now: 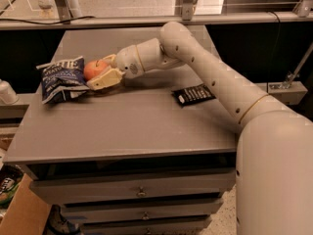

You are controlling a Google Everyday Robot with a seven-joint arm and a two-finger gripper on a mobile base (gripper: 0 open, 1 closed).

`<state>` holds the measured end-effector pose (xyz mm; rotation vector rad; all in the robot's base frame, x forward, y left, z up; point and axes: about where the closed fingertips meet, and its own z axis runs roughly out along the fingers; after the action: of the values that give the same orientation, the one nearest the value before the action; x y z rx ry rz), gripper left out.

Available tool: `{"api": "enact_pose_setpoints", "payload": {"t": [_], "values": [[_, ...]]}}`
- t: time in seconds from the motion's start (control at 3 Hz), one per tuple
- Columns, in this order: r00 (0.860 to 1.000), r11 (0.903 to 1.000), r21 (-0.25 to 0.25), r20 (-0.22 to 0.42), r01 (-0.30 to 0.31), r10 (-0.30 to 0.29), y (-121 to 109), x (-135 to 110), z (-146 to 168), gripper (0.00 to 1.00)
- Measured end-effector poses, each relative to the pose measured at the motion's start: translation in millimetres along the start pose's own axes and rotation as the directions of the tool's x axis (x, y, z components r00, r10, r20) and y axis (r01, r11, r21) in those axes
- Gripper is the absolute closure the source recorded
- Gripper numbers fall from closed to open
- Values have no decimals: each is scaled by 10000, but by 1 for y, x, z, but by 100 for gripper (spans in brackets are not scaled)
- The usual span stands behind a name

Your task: Move apple near blue chip bag

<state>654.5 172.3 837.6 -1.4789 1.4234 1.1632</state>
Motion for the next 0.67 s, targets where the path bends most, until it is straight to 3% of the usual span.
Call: {"api": "enact_pose_setpoints", "payload": {"t": [0.33, 0.67], "values": [[9998, 9999, 80, -126, 130, -129, 0, 2, -5, 0], [9994, 9995, 217, -264, 233, -227, -1, 3, -11, 0]]}}
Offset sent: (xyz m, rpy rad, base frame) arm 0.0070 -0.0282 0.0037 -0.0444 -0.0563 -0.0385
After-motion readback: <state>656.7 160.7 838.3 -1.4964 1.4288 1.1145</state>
